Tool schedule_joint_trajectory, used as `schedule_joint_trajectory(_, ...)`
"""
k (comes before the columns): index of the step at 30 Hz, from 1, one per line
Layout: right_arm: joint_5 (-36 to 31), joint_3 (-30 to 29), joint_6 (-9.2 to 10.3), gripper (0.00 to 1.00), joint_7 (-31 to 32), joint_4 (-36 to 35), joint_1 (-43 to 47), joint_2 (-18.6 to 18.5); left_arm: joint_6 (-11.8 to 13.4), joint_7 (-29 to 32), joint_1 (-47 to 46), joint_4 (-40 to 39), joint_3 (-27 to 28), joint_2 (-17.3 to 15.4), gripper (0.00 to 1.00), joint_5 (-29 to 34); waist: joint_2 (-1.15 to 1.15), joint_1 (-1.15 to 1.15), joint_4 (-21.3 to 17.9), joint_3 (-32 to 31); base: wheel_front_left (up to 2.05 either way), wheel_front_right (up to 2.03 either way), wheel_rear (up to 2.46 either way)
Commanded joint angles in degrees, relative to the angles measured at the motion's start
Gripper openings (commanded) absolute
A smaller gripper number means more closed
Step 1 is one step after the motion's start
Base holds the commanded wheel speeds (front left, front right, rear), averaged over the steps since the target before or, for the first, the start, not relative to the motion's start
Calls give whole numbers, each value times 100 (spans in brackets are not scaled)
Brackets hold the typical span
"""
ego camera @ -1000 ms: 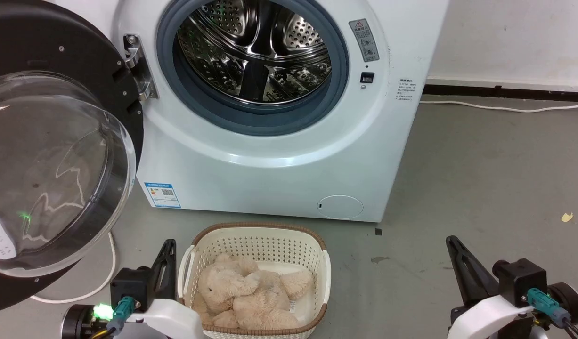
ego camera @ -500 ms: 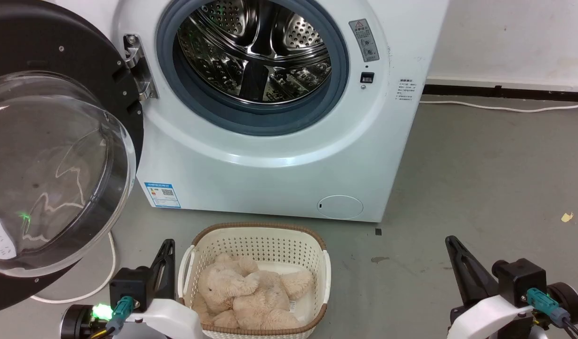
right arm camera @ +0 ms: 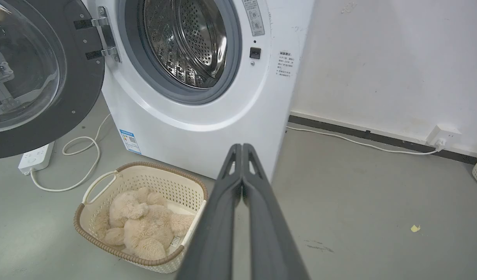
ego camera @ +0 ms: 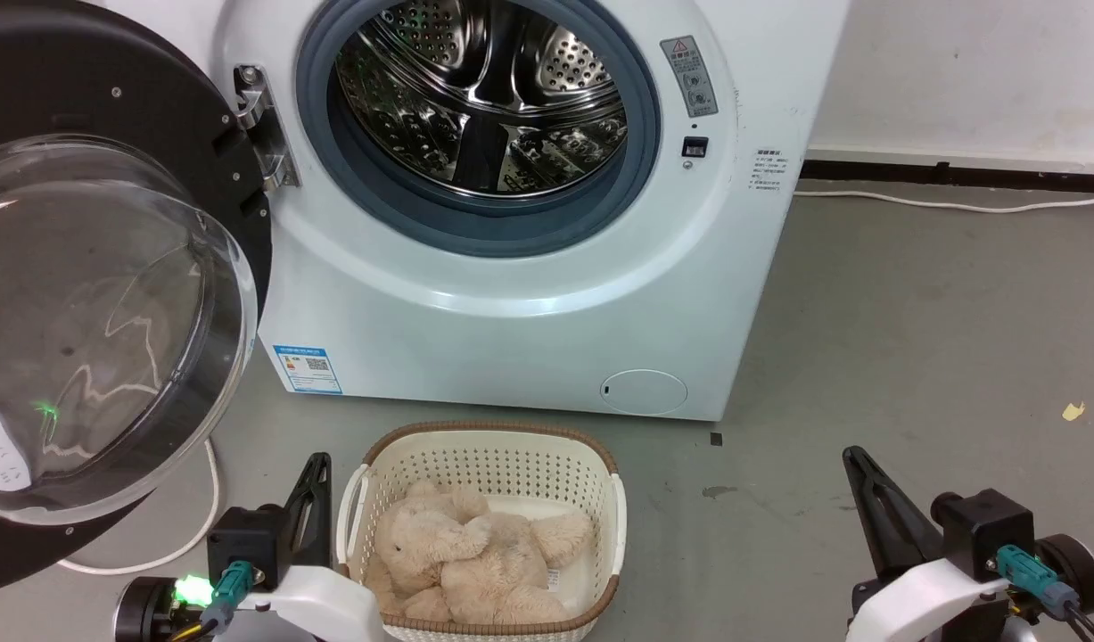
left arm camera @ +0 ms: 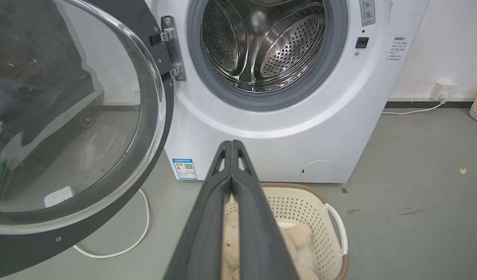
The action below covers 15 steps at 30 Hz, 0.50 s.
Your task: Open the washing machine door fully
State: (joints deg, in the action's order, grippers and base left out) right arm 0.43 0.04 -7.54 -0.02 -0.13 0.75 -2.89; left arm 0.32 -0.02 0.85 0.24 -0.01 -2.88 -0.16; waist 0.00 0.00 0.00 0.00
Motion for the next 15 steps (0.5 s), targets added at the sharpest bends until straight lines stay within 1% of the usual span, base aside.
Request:
schedule_joint_trajectory(1, -43, -4, 5, 0, 2, 13, -75, 2, -32, 2, -85, -24, 1, 1, 0, 16, 0, 0, 0, 0, 0, 0, 0)
schedule_joint_trajectory(15, -43, -4, 5, 0, 2, 13, -75, 2, -32, 2, -85, -24, 1, 1, 0, 16, 0, 0, 0, 0, 0, 0, 0)
